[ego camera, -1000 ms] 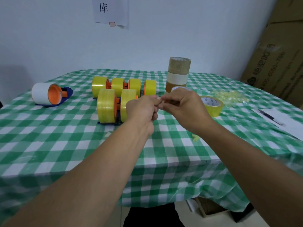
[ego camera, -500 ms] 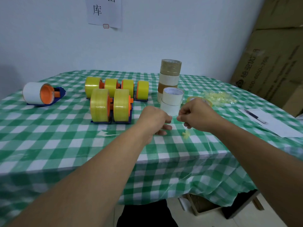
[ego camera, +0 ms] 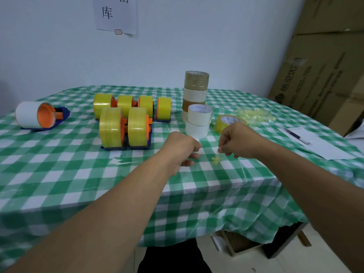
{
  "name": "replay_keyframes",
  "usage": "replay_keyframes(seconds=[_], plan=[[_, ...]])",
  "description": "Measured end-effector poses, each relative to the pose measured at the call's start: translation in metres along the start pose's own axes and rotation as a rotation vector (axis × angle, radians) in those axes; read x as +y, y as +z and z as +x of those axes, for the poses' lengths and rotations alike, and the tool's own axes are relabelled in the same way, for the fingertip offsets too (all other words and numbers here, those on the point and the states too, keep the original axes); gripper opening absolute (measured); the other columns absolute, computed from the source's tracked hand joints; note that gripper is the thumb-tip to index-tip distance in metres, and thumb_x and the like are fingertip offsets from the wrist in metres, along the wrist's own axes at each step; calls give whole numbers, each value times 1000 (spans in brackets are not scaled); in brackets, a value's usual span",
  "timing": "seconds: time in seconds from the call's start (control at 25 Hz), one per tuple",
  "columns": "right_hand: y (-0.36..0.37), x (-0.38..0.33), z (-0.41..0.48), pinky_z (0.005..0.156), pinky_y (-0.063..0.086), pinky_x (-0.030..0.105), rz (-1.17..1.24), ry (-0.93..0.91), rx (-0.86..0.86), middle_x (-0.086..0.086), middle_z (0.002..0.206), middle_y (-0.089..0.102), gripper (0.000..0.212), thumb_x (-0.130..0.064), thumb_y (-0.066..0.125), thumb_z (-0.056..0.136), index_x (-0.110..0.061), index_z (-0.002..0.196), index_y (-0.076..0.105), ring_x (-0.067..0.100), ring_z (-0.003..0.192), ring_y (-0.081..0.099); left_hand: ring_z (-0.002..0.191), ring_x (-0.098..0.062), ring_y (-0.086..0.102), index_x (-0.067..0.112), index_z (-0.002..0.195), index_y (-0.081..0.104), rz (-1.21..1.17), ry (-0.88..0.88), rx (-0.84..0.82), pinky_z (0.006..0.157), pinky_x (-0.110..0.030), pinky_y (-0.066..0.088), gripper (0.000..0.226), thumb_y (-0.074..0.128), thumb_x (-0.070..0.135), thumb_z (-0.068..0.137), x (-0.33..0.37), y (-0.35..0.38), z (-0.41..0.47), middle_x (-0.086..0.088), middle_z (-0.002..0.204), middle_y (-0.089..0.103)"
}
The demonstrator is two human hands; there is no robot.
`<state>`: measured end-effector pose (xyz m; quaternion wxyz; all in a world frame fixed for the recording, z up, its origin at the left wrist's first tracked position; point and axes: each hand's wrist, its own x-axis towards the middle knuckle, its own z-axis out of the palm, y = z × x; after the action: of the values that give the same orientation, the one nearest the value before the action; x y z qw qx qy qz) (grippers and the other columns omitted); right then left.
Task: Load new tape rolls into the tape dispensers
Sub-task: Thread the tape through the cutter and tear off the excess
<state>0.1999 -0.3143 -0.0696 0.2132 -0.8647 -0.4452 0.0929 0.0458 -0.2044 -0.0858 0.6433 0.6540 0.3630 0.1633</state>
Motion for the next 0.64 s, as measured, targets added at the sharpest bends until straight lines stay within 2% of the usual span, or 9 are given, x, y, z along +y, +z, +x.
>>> replay_keyframes(seconds=[0.16, 0.28, 0.36, 0.44, 0.56, 0.64], plan=[[-3, -3, 0, 53, 53, 28, -13, 24, -37, 16, 85, 74, 9, -9, 71, 91, -4, 84, 72, 28, 80, 72, 78, -19, 68, 2, 111, 64, 9, -4, -4, 52, -26, 53, 23, 66, 2, 89, 0, 2, 2, -13, 107, 71], [-6, -1, -3, 52, 51, 26, -56, 60, -102, 15, 87, 73, 14, -9, 64, 96, 2, 91, 70, 22, 71, 65, 85, -22, 68, 7, 101, 67, 121, 74, -61, 55, -26, 57, 24, 71, -8, 82, 0, 9, 2, -14, 109, 70], [-5, 0, -5, 52, 52, 26, -50, 85, -135, 17, 84, 72, 17, -7, 61, 96, 6, 90, 69, 22, 68, 65, 89, -24, 68, 10, 106, 70, 295, 127, -126, 71, -33, 62, 37, 78, -10, 76, 0, 18, 2, -10, 110, 69], [-4, 0, -5, 55, 57, 26, -9, 100, -151, 19, 80, 74, 14, -2, 60, 94, 7, 87, 67, 23, 67, 68, 94, -27, 69, 10, 115, 71, 450, 152, -152, 85, -40, 61, 48, 83, -6, 71, 2, 28, 7, -9, 111, 69], [-3, 1, -5, 60, 60, 25, 112, 78, -133, 17, 75, 72, 3, 7, 68, 87, 6, 85, 68, 19, 62, 68, 96, -30, 68, 10, 110, 73, 573, 188, -116, 87, -40, 59, 44, 86, -1, 69, 3, 37, 15, -11, 105, 72], [-3, 2, -5, 63, 61, 25, 180, 64, -141, 15, 75, 71, 4, 9, 73, 83, 6, 84, 71, 17, 64, 69, 96, -29, 68, 9, 105, 75, 623, 219, -74, 84, -37, 59, 33, 81, 0, 74, 3, 41, 20, -11, 102, 72]])
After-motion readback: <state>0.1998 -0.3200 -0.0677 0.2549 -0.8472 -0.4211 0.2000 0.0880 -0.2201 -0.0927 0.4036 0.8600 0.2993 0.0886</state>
